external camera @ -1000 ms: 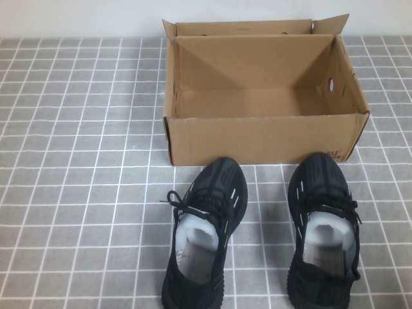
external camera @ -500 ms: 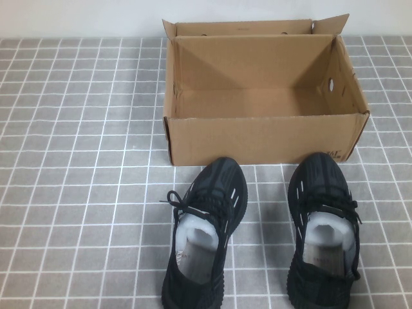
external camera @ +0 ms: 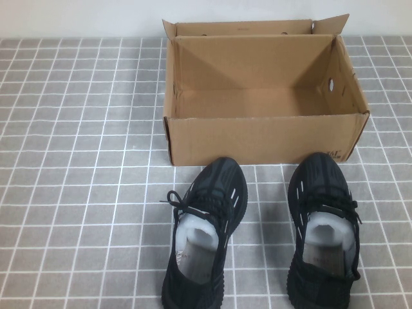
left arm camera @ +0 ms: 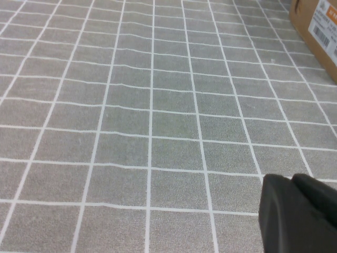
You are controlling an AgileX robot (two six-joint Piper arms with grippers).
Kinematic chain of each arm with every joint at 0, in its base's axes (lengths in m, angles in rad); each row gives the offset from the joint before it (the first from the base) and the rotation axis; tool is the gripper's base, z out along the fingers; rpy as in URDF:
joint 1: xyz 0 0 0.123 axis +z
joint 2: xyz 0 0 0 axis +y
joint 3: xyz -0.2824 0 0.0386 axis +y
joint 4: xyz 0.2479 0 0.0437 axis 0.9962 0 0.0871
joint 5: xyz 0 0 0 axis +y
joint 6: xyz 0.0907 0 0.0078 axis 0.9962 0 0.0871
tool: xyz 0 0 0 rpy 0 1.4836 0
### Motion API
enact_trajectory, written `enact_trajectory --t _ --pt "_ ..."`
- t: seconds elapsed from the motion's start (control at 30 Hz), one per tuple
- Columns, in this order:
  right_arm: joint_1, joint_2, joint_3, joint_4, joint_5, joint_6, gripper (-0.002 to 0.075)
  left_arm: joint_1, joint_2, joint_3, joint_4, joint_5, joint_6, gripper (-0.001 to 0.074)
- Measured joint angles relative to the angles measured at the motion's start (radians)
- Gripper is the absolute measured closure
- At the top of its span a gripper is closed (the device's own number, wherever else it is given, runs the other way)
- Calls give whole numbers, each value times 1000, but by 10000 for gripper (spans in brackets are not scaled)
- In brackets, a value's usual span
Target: Put shoes into padded shoe box
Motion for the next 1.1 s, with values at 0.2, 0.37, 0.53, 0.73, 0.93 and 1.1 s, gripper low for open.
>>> enact_trajectory --t 0.2,0.37,0.53,0.73,0.93,1.1 --pt "0 0 -25 207 -333 60 733 0 0 0 0 0 0 739" --pt "0 9 -187 328 -185 63 733 0 0 0 0 0 0 739" --pt "0 84 -438 340 211 65 733 0 0 0 0 0 0 739" --pt "0 308 -658 338 569 -19 733 0 0 0 -4 0 0 739" --pt "0 462 -690 279 605 -219 733 0 0 0 -4 0 0 739" --pt "0 546 -690 362 676 -194 733 0 0 0 -4 0 0 739"
